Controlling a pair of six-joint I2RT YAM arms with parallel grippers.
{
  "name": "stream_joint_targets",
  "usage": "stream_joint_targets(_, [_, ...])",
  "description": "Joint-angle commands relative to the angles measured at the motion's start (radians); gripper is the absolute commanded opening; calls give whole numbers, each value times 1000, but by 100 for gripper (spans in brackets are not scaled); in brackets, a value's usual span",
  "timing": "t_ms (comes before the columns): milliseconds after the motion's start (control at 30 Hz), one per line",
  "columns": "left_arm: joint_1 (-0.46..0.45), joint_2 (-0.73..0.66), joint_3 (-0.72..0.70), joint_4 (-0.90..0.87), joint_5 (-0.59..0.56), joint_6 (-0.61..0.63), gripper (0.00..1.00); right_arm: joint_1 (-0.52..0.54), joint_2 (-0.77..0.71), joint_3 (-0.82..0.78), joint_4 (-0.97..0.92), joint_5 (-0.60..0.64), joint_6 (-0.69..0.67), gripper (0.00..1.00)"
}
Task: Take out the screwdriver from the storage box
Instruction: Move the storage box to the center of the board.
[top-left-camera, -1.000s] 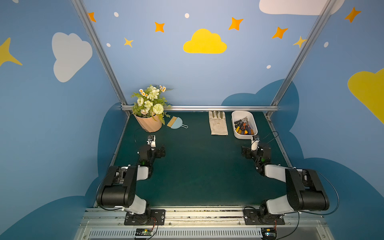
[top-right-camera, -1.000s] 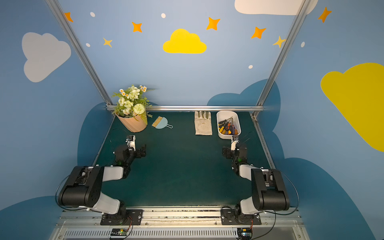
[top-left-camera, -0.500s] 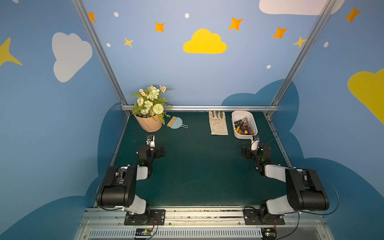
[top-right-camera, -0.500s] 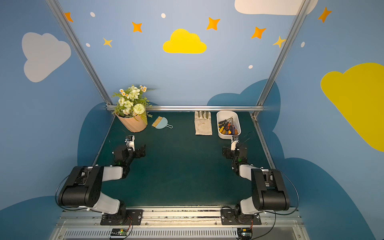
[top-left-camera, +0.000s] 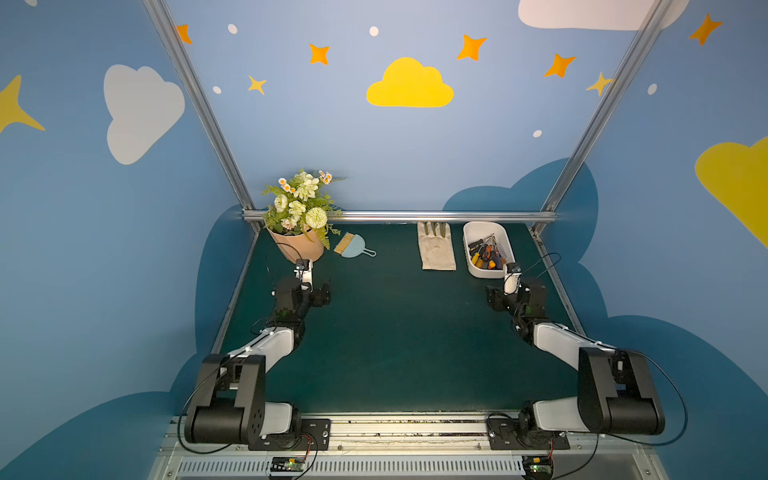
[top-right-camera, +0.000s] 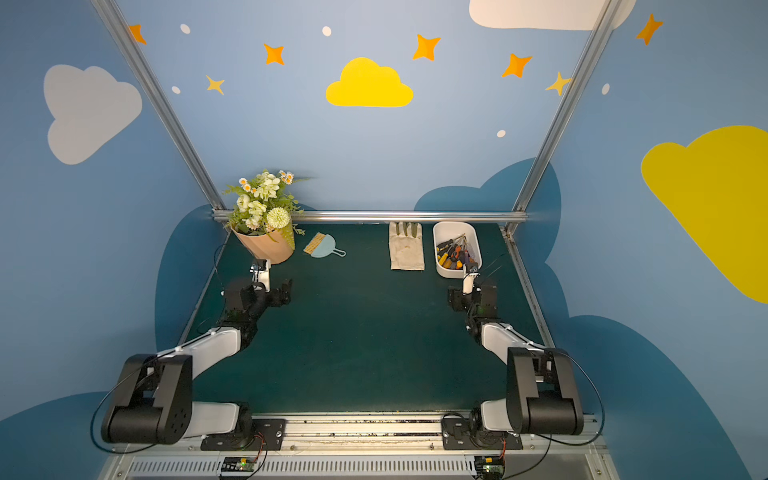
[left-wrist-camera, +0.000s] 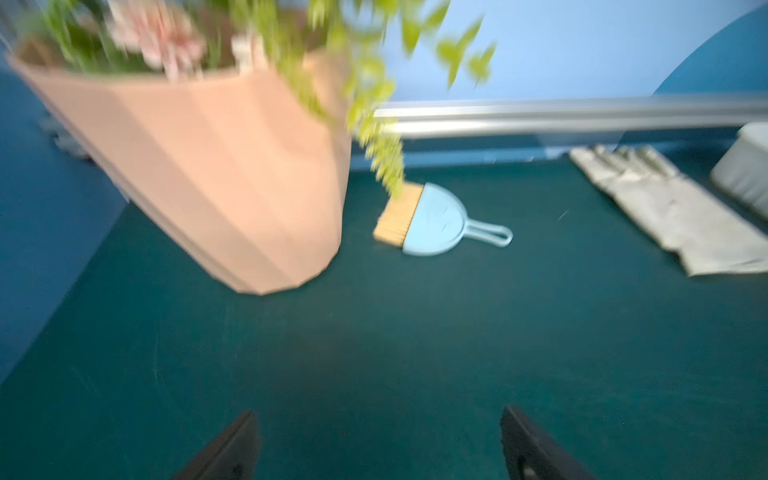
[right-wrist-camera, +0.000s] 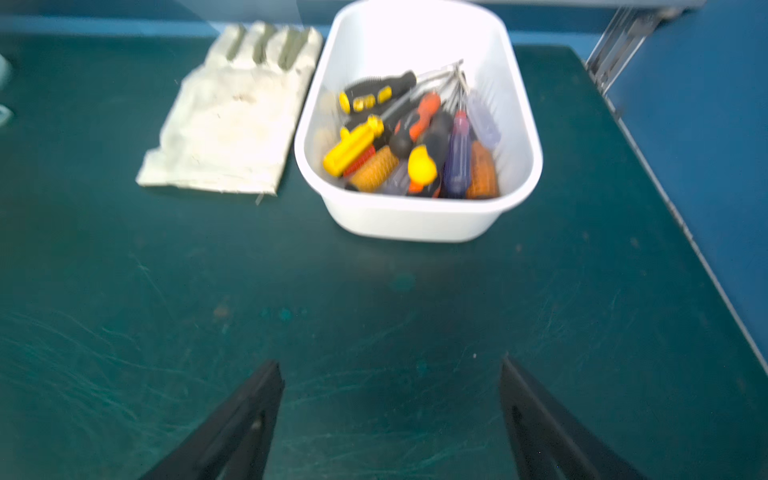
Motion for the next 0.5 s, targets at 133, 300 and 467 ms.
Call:
stream_joint_targets(133, [-45,-106,232,-369,84,-42,100,1,-56,167,-309,19,60,86])
stream_joint_targets(300, [-110,-76,386,-528,102,-20,100,-5,25,315,-482,89,111,86])
stream_joint_targets(467, [-187,-3,513,-610,140,0,100,-52,154,504,-671,57,166,86])
